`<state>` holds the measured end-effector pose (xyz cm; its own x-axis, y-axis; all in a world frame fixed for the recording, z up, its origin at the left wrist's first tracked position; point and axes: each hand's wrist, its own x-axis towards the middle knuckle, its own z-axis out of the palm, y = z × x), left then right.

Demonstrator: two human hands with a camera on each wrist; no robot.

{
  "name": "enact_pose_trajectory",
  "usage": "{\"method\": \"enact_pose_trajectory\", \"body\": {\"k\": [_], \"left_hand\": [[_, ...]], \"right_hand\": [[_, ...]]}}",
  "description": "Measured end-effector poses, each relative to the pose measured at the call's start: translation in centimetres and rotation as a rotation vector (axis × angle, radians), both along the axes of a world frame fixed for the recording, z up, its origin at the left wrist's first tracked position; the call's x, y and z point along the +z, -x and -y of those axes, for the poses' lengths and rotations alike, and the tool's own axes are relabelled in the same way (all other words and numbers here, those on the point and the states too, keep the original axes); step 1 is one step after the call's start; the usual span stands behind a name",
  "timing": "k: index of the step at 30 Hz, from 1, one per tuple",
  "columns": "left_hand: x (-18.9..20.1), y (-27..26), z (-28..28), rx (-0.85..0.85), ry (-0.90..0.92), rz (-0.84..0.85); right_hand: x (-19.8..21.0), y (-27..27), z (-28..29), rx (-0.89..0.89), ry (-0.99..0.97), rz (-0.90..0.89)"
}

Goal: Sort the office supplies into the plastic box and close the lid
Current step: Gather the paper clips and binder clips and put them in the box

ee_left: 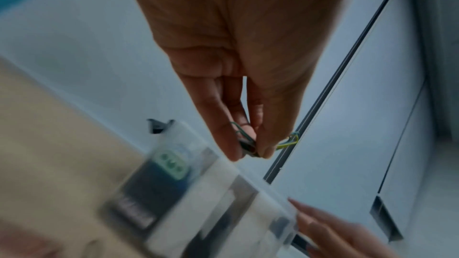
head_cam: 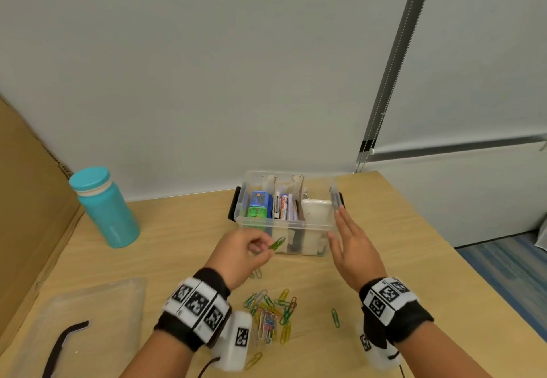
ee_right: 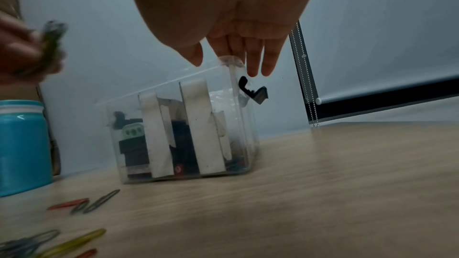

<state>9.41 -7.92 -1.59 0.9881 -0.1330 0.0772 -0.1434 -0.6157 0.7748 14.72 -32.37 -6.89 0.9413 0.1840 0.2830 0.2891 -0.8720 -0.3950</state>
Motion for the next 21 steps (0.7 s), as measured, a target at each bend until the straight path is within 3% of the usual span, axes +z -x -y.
{"method": "enact_pose_trajectory", "body": {"k": [7, 9, 12, 15, 18, 21], "left_hand": [[3.5, -8.4, 7.5, 0.041, -0.033, 0.141], [2.6, -10.3, 8.8, 0.026, -0.190, 0.102], [1.9, -12.2, 10.4, -0.067, -0.567, 0.006], [2.5, -13.2, 12.0, -0.126, -0.724, -0.151], [2.5, -13.3, 12.2, -0.184, -0.714, -0.153], [2.4, -11.7, 10.8, -0.156, -0.480, -0.020]], "right_hand": [[-0.7, -0.3, 0.5, 0.037, 0.070, 0.042], [-0.6, -0.3, 0.7, 0.046, 0.084, 0.046], [-0.7, -0.3, 0.8, 0.047, 0.090, 0.065], [-0.7, -0.4, 0.9, 0.039, 0.101, 0.080], [-0.6, -0.4, 0.9, 0.043, 0.117, 0.072], [-0.5, -0.3, 1.0, 0.049, 0.137, 0.054]]}}
